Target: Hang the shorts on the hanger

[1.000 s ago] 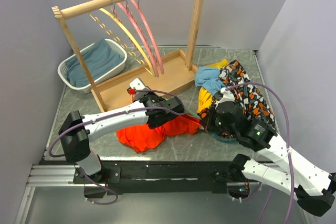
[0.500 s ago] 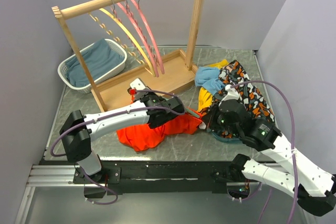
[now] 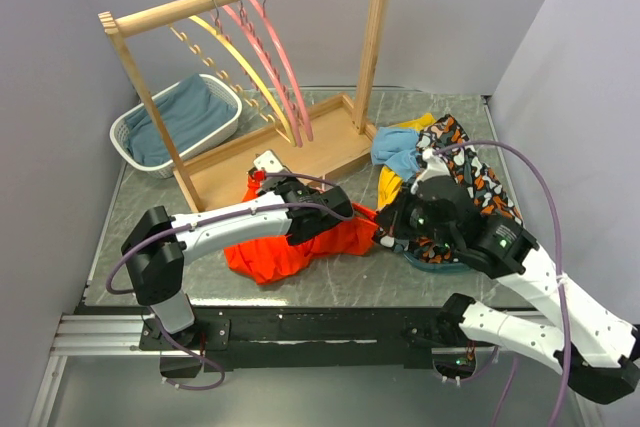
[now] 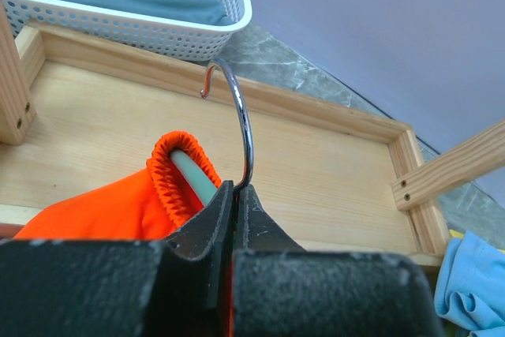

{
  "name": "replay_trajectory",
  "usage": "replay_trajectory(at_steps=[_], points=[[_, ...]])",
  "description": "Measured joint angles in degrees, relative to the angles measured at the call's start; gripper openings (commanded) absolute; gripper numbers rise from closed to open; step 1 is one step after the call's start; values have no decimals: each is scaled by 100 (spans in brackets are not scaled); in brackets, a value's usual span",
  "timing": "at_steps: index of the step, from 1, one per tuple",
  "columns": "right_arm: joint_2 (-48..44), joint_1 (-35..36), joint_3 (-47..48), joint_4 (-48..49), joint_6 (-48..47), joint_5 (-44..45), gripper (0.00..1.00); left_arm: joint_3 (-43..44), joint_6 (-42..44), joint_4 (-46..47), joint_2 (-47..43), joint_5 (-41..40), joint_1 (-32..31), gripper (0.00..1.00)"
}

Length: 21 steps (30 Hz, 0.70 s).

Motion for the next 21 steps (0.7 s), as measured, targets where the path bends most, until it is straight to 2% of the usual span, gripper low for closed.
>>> replay_trajectory(at_steps=[9,12,14,18,21], points=[[1001,11,221,586,15,-404,0,-4,297,-348,-57,37,-284,1],[1071,28,199,708,70,-398,0,-138,726,-328,-273,131,-422,1],[1088,31,181,778,105,-387,0,-446,1530,286,-643,280,-476,1],[1102,61,168,896,144,-361,0,-1799,3823,2656,-2181,1163,-490,1],[1102,127,168,1010,140,-358,0,-2175,4846,3373,-2962,1762,-463,2]])
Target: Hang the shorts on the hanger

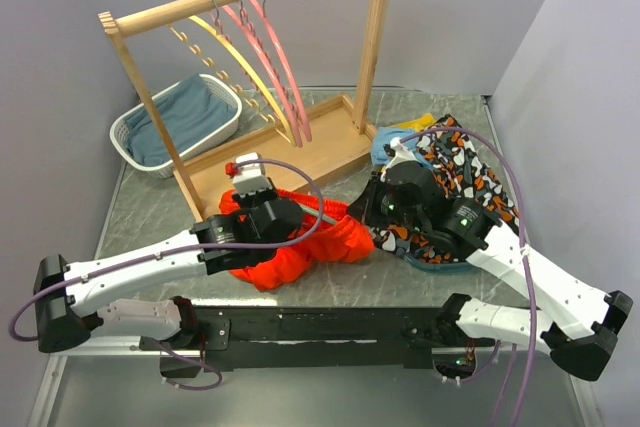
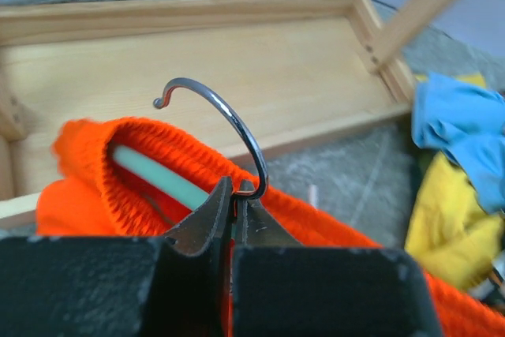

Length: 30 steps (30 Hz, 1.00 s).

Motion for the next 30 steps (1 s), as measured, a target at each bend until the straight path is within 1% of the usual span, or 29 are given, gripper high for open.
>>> replay_trajectory(at_steps=[2,6,11,12,14,15,17,18,20,21,26,30], points=[[11,90,7,66,-48,22,0,57,522,221,-136,354,7,5],[164,455,79,70,-238,142,2,81,1080,378,-131,859,17,7],[232,791,179,46,-546,223,11,280,1244,66,-72,1071,26,7],[177,826,179,59,-621,203,14,407,1241,-57,-9,1086,26,7],[52,922,219,52,-758,177,26,614,1226,-245,83,1119,26,6],[-11,994,278,59,-850,179,39,734,1217,-363,127,1141,24,6],[-105,1132,409,120,-984,179,47,911,1224,-553,173,1211,13,4],[-157,1228,479,149,-1106,203,54,984,1228,-649,181,1237,7,4],[-291,1384,588,162,-1292,260,61,1084,1257,-772,181,1294,2,3],[-374,1447,625,164,-1416,286,67,1130,1305,-807,175,1322,2,2],[-789,1534,667,33,-2096,302,72,1333,1554,-960,79,1482,0,1],[-804,1696,667,-319,-2573,339,75,1552,1781,-1071,-44,1641,0,1]])
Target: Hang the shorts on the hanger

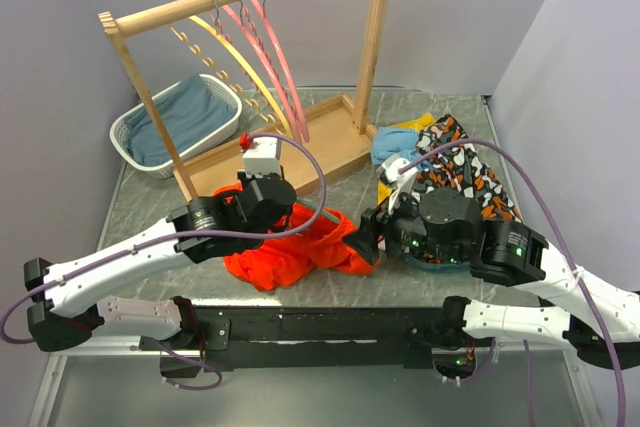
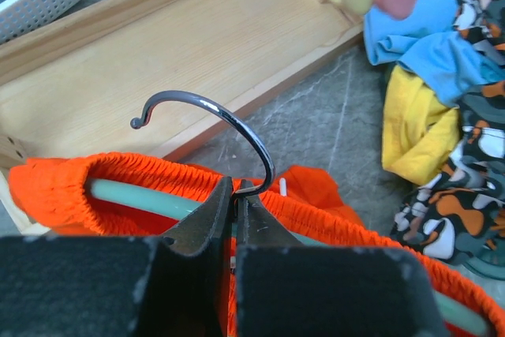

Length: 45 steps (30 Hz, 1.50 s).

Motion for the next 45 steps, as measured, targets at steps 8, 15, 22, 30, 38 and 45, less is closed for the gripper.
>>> replay_trajectory(at_steps=[8,15,22,30,38,45], points=[[474,490,-2,-376,-590,310,80,101,448,-2,-203,442,-2,1],[822,520,-17,-439,-914,529,73,109,785,-2,-297,855,-2,1],[942,529,-382,-74,-920,352,44,168,975,37,-472,1106,-15,1],[748,529,-870,461,-702,402,0,133,1102,125,-516,1298,-24,39],[378,529,-1674,662,-415,468,0,39,1128,798,-927,1598,-39,72],[254,507,-1838,662,4,887,0,-245,1115,962,-1471,1895,-39,80]])
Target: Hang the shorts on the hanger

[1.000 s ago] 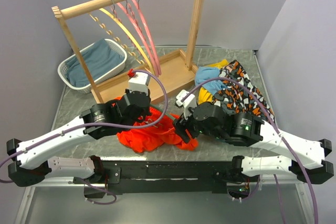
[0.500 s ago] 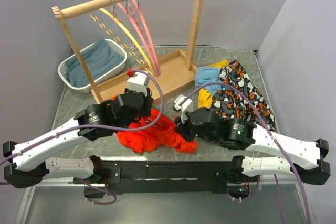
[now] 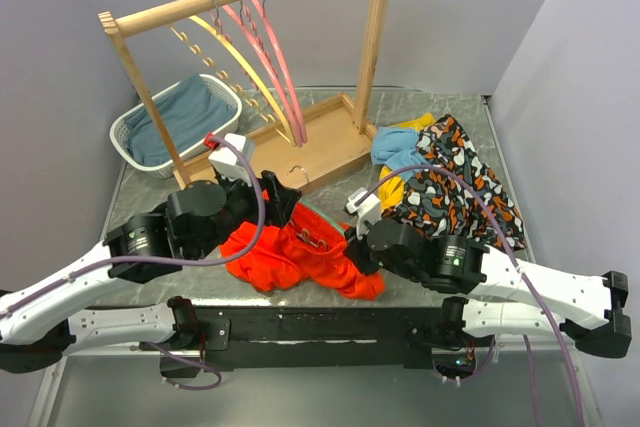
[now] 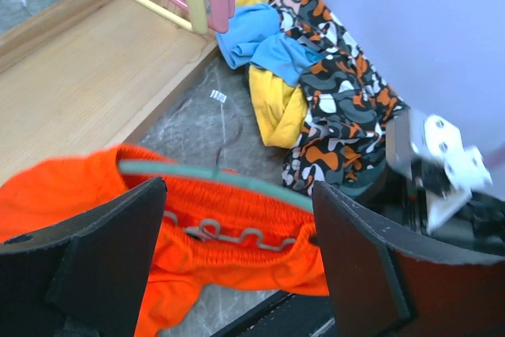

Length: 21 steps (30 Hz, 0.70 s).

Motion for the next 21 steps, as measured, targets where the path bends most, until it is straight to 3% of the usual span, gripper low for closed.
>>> replay_trajectory(at_steps=[4,9,13,21], points=[[-46,-291,-7,-17,278,195,0,-114,0,98,-229,125,0,81],[-4,-1364,221,-107,317,59,0,-256,0,210,-396,262,-2,82],[378,-2035,1110,-280,129,31,0,-411,0,247,-439,345,-4,81],[1845,-3318,3794,-448,-575,-485,0,-476,0,308,-455,442,-9,81]])
